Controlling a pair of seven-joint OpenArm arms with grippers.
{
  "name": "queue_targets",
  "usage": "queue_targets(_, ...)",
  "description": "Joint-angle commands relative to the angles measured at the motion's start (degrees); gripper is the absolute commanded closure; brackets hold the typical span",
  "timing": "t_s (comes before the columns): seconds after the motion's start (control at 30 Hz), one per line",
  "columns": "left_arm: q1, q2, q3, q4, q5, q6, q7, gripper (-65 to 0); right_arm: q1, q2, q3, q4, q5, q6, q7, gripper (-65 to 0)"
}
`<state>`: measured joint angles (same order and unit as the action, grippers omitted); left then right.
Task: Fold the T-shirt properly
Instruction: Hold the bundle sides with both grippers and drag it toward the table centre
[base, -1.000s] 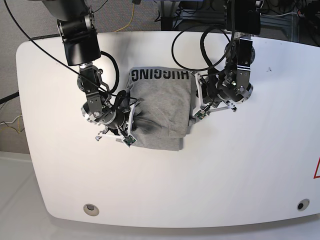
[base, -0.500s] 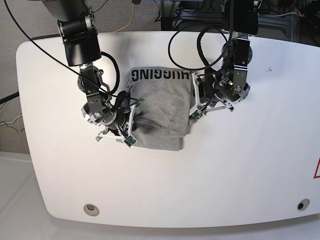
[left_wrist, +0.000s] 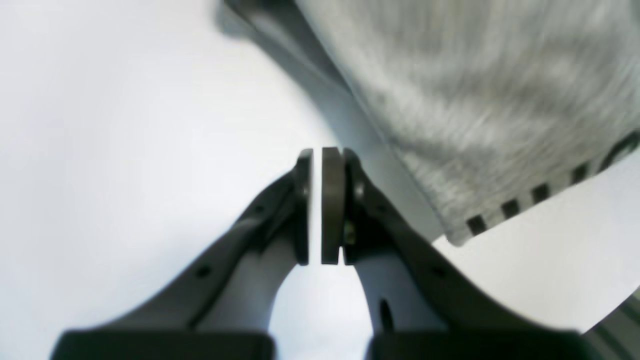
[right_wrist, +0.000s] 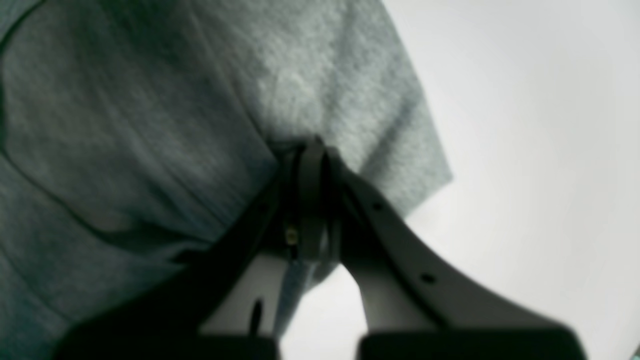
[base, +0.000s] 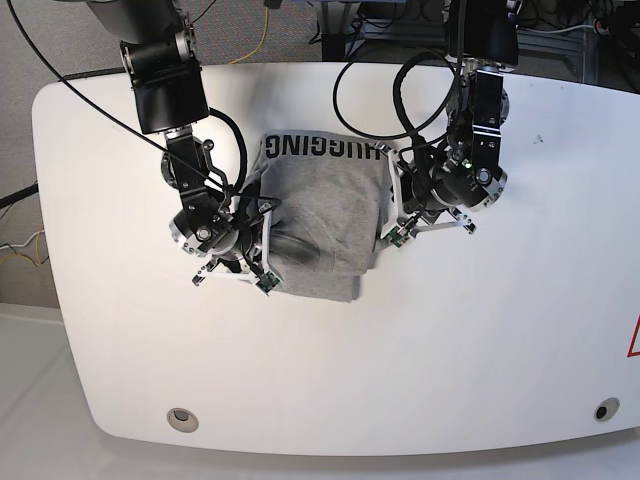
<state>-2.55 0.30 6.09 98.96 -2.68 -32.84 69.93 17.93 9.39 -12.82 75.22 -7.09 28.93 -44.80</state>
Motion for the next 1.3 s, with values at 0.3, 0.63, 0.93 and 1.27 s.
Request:
queue_targets(0.3, -2.5, -0.3, -0.2, 3.6, -0.4, 0.1, 2.0, -0.8, 3.7, 0.4, 0.2, 9.1, 0.2, 0.0, -5.1, 0.0)
queue_targets(0.63, -2.3, 1.0, 0.0, 3.9, -0.5, 0.1, 2.0, -0.8, 2.2, 0.8, 2.3, 15.1, 0.1, 0.0, -10.5, 0.0)
queue_targets(0.93, -0.8, 3.4, 0.1, 3.9, -0.5, 0.1, 2.0, -0.8, -2.7, 3.0, 6.2, 18.4, 0.3, 0.0, -10.7, 0.0)
queue_targets(1.27, 2.3, 5.9, 0.2, 3.9, -0.5, 0.1, 2.0, -0.8, -8.1, 4.6, 6.4, 18.5, 0.2, 0.0, -10.5, 0.0)
